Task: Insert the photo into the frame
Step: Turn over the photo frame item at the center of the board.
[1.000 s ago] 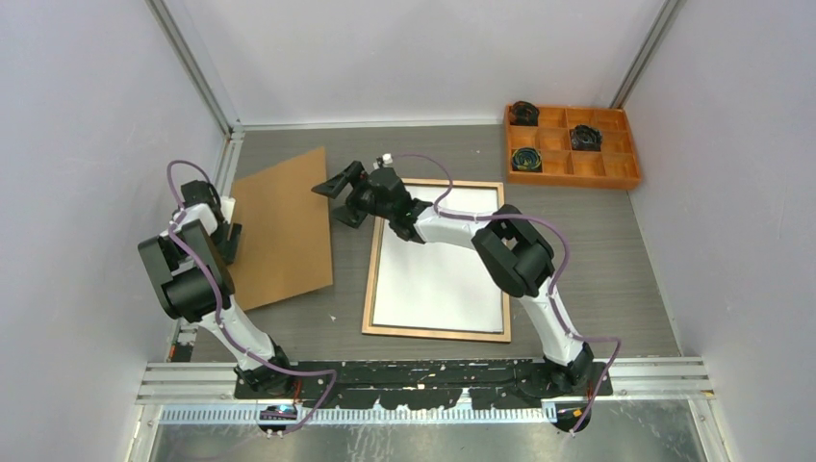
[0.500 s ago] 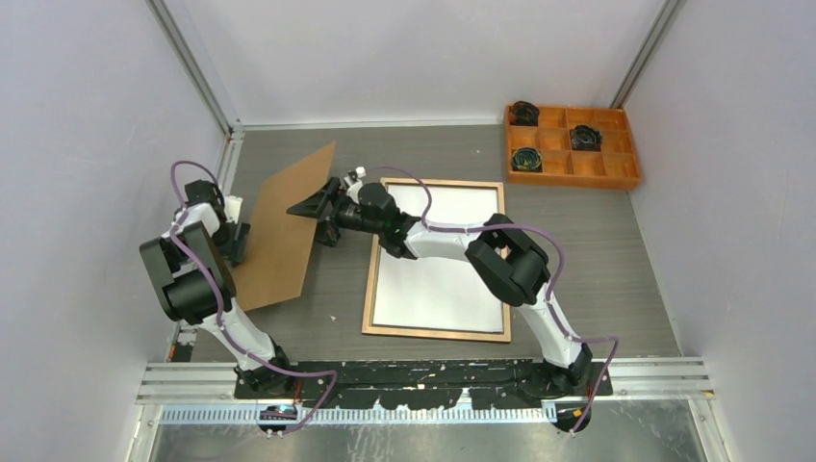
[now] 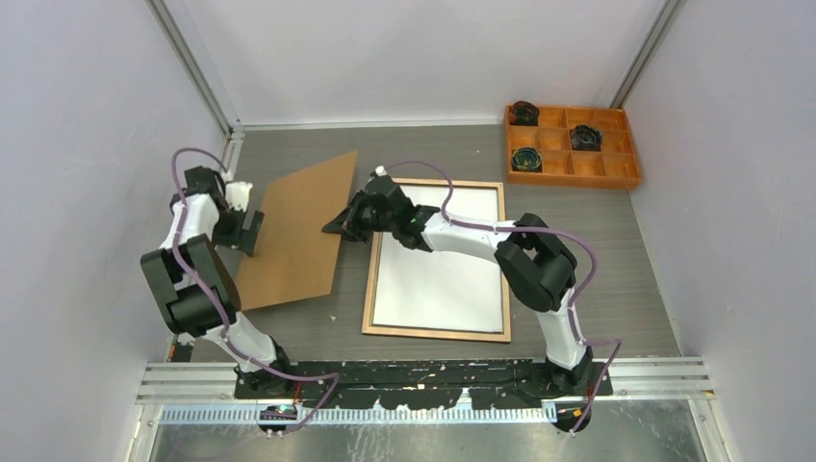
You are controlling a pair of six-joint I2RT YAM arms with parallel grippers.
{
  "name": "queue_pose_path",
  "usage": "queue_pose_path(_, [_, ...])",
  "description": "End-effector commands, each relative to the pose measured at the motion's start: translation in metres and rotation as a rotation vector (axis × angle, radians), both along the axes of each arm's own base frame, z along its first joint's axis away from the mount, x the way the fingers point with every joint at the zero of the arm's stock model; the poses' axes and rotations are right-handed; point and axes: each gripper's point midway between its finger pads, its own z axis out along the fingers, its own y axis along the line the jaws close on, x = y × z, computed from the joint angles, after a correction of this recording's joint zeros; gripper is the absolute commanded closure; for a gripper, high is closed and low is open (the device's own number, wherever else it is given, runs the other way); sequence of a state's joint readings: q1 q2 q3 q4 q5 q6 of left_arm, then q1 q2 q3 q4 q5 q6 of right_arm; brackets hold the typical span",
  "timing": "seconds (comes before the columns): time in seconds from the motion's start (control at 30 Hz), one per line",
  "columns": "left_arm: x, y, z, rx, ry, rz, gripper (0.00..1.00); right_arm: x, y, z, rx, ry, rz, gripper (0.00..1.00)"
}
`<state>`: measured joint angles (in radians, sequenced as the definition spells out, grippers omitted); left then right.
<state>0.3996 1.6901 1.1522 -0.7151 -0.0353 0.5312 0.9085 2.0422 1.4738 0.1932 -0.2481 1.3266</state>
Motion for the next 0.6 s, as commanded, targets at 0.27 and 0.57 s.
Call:
queue_pose_path(0.27, [-0.012,-0.164,0.197,-0.440,-0.591,-0.674,0.00,0.051,-0.001,0.130,0.125,-0.132,-0.110,1.00])
queue_pose_path(0.57, [-0.068,-0.204,0.247,-0.344,-0.749,-1.050,0.00,0.108,-0.050,0.173,0.172,-0.099,-0.247,0.99])
